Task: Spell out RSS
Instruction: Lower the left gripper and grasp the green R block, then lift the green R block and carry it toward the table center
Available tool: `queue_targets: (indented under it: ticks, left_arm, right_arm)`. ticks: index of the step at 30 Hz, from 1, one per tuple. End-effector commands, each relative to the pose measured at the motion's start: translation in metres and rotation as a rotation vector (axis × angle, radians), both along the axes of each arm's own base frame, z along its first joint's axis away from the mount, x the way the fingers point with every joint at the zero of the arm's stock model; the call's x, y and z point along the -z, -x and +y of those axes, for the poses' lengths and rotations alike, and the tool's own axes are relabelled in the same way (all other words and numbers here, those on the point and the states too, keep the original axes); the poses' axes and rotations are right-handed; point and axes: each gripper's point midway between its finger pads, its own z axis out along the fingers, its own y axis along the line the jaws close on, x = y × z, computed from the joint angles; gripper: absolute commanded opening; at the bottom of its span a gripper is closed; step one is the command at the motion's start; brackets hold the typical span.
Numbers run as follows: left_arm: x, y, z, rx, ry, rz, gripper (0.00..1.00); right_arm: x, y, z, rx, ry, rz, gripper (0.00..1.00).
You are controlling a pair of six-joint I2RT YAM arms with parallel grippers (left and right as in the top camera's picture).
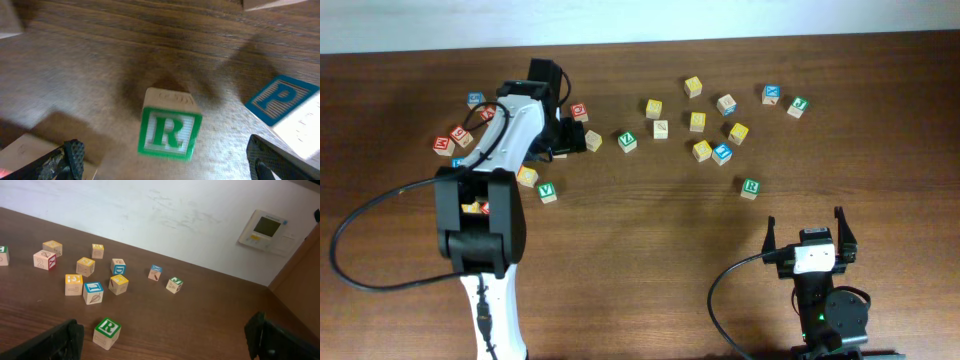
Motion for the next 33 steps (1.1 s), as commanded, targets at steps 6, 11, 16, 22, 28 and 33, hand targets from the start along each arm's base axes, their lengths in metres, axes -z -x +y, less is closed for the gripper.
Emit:
queue_targets:
  ticks: [6,11,16,22,28,33]
  left_arm:
    - [0.025,-0.005,0.018,0.05,-0.109,0.013,0.72]
    - [0.03,-0.016,0.017,0.048,-0.103,-0.024,0.58]
    - [0.03,-0.019,0.016,0.047,-0.102,-0.035,0.46]
    - [0.031,-0.016,0.007,0.057,-0.053,-0.025,0.49]
    - [0.031,-0.016,0.005,0.058,-0.043,-0.024,0.36]
    - [0.031,-0.015,0.005,0.058,-0.044,-0.021,0.33]
  right_arm:
    - [0.003,0.0,-0.005,0.028,-0.002,0.006,0.98]
    - [0.003,0.0,-0.005,0.028,-0.002,0.006,0.98]
    - [0.003,0.0,-0.005,0.027,-0.002,0.006,0.98]
    - [0.003,0.0,-0.005,0.027,-0.002,0.006,0.98]
    - [0.003,0.0,-0.005,0.027,-0.002,0.006,0.98]
    - [0.003,0.0,-0.005,0.027,-0.002,0.007,0.98]
